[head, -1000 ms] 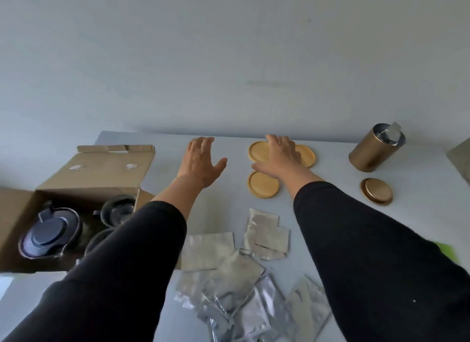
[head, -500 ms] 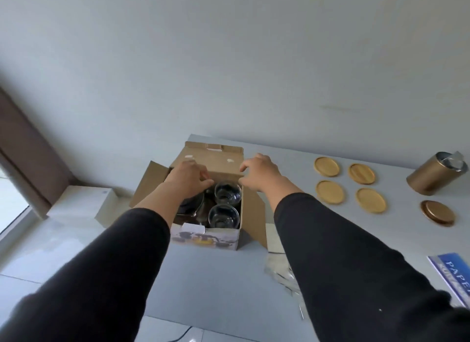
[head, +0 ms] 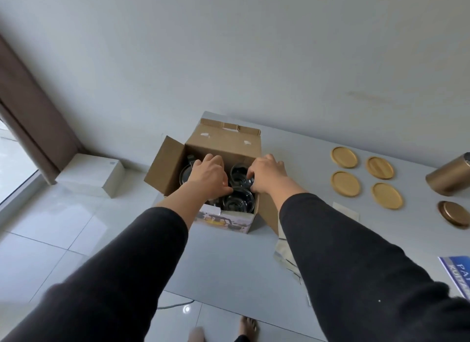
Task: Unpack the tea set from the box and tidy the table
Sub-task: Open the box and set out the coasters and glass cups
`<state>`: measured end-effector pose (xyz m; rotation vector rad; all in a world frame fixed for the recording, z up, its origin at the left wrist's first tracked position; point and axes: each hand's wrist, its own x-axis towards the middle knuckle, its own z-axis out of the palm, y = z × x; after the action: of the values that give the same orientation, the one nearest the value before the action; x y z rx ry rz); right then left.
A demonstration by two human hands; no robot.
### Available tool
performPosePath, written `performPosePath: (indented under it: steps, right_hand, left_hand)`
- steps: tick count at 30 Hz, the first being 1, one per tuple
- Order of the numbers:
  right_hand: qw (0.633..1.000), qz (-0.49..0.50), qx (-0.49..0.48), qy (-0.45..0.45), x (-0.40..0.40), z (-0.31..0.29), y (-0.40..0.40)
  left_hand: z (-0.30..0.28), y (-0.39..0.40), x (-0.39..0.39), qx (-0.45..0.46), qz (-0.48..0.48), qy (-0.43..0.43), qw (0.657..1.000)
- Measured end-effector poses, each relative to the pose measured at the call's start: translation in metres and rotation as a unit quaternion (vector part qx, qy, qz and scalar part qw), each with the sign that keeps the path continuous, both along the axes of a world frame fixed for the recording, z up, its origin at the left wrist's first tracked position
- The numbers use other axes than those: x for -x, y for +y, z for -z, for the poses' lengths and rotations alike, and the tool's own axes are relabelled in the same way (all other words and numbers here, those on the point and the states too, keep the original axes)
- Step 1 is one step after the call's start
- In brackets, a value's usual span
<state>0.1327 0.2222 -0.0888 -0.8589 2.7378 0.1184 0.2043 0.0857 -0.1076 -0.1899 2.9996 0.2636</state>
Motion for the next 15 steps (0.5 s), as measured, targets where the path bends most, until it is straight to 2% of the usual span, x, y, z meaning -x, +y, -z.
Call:
performPosePath:
  steps: [6, 15]
  right_hand:
    - [1.0, 0.016, -0.017, -0.012, 0.003, 0.011, -0.002]
    - [1.0, 0.006, -0.002, 0.016, 0.001, 0.016, -0.002]
  left_hand:
    - [0.004, 0.0, 0.002, 0.026, 0.005, -0.017, 0.999]
    - [0.009, 0.007, 0.003, 0.019, -0.037, 0.014, 0.999]
